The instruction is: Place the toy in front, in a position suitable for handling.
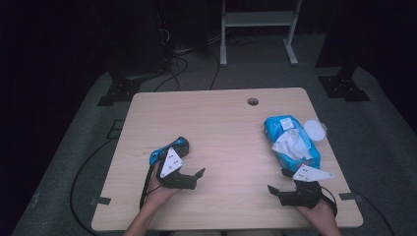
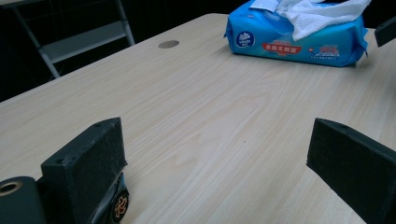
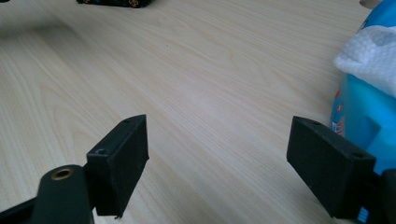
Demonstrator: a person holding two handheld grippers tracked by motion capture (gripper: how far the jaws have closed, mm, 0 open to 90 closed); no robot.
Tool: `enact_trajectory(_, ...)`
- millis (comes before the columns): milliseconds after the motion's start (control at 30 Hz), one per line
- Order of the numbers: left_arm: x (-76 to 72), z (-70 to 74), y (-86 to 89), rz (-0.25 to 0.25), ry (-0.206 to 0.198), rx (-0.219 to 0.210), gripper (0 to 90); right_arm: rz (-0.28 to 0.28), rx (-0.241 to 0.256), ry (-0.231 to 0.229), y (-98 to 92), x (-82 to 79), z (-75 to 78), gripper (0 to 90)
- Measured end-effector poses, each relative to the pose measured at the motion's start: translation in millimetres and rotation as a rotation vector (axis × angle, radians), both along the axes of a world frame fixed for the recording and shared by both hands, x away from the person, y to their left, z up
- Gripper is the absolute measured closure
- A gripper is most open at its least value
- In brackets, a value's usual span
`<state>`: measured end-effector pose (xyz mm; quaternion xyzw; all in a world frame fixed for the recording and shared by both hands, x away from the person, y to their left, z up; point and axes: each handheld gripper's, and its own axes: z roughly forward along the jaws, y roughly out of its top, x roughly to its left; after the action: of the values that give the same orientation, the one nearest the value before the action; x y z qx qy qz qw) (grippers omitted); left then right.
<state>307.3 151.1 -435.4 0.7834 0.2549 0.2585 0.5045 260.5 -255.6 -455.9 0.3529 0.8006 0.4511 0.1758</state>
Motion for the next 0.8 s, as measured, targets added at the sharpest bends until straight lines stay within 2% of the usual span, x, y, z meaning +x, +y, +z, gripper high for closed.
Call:
enact_trajectory(233, 4.9, 4.7, 1.8, -0.002, 0.001, -0.01, 3.7, -0.004, -0.002, -0.004, -0.2, -1.2, 0.6, 19.9)
enact_trajectory(467, 18.0, 15.3, 20.3, 0.02, -0.013, 0.008, 3.7, 0.0, -0.007, -0.007, 2.7, -2.1, 1.8, 19.9)
enact_trajectory(533, 29.7, 18.6, 33.0, 0.036, 0.007, 0.045, 3.4, 0.002, -0.009, -0.007, 3.4, -1.8, 1.7, 19.9)
enact_trajectory(567, 29.7, 18.6, 33.0, 0.036, 0.007, 0.045, 3.2, 0.002, -0.009, -0.007, 3.4, -1.8, 1.7, 19.9)
enact_trajectory(700, 47.0, 22.5, 48.3, 0.046, 0.031, 0.084, 3.2, 0.006, -0.013, 0.001, 5.3, -1.0, 0.8, 19.8)
enact_trajectory(767, 59.8, 24.2, 57.4, 0.049, 0.051, 0.117, 3.2, 0.008, -0.016, 0.001, 6.4, -0.6, 0.7, 19.8)
enact_trajectory(800, 59.8, 24.2, 57.4, 0.049, 0.051, 0.117, 3.2, 0.008, -0.016, 0.001, 6.4, -0.6, 0.7, 19.8)
